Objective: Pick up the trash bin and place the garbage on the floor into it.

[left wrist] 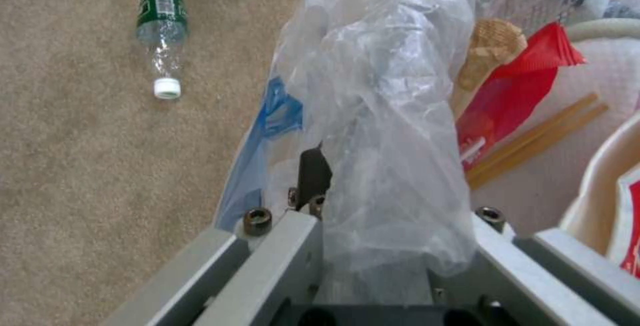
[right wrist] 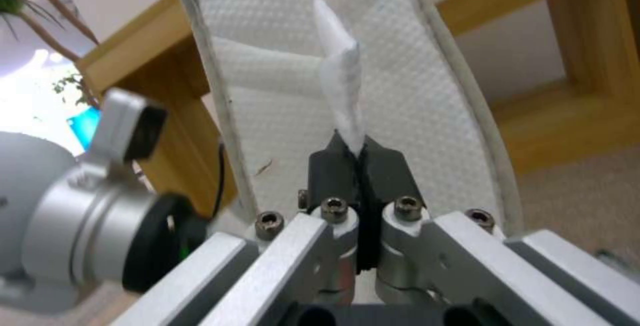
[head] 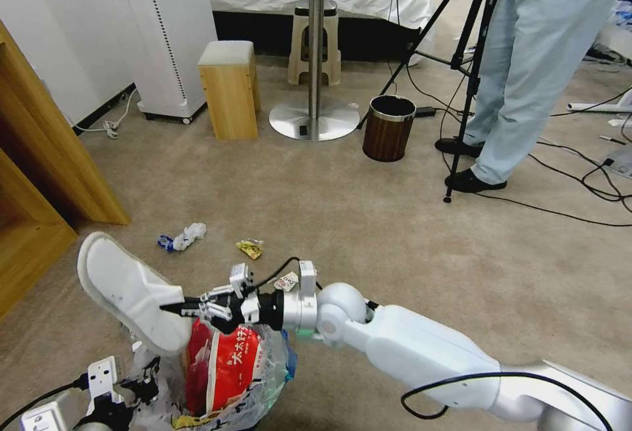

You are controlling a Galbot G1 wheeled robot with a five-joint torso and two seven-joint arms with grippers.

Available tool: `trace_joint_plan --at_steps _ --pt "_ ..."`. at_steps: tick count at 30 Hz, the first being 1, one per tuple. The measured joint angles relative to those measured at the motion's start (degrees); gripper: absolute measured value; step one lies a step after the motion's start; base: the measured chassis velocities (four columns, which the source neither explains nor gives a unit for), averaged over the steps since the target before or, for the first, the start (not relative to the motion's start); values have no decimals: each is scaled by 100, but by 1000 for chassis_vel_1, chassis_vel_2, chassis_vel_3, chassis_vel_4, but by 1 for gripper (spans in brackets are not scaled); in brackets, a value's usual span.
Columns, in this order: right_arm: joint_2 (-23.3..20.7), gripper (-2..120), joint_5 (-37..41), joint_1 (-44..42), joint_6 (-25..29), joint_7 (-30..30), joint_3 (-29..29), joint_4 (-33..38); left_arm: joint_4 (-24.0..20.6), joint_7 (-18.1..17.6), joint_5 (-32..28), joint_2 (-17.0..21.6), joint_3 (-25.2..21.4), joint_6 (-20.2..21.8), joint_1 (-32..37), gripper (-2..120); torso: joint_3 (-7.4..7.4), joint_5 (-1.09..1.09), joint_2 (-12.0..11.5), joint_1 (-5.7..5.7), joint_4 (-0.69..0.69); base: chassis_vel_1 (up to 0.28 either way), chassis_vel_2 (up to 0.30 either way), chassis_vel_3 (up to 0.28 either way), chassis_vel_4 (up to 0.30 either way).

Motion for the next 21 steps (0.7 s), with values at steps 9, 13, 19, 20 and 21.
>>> trace_joint_plan --at_steps 9,13,19,20,21 --pt "26 0 -254 -131 200 14 -144 -376 -5 -11 43 -74 35 -13 32 1 0 0 0 0 0 0 0 0 0" --pt "182 0 -303 -120 355 9 -272 -620 -48 -6 101 -110 51 -20 82 1 0 0 0 0 1 0 0 0 0" --pt "324 0 -296 -41 334 -27 -315 -701 -104 -4 140 -127 43 -35 136 1 0 0 0 0 1 0 0 0 0" --pt "304 0 -322 -27 328 -46 -324 -700 -123 -8 137 -123 38 -36 138 1 0 0 0 0 1 0 0 0 0" --pt "270 0 -356 -21 335 -83 -329 -701 -140 -11 125 -116 30 -36 138 1 0 0 0 0 1 0 0 0 0"
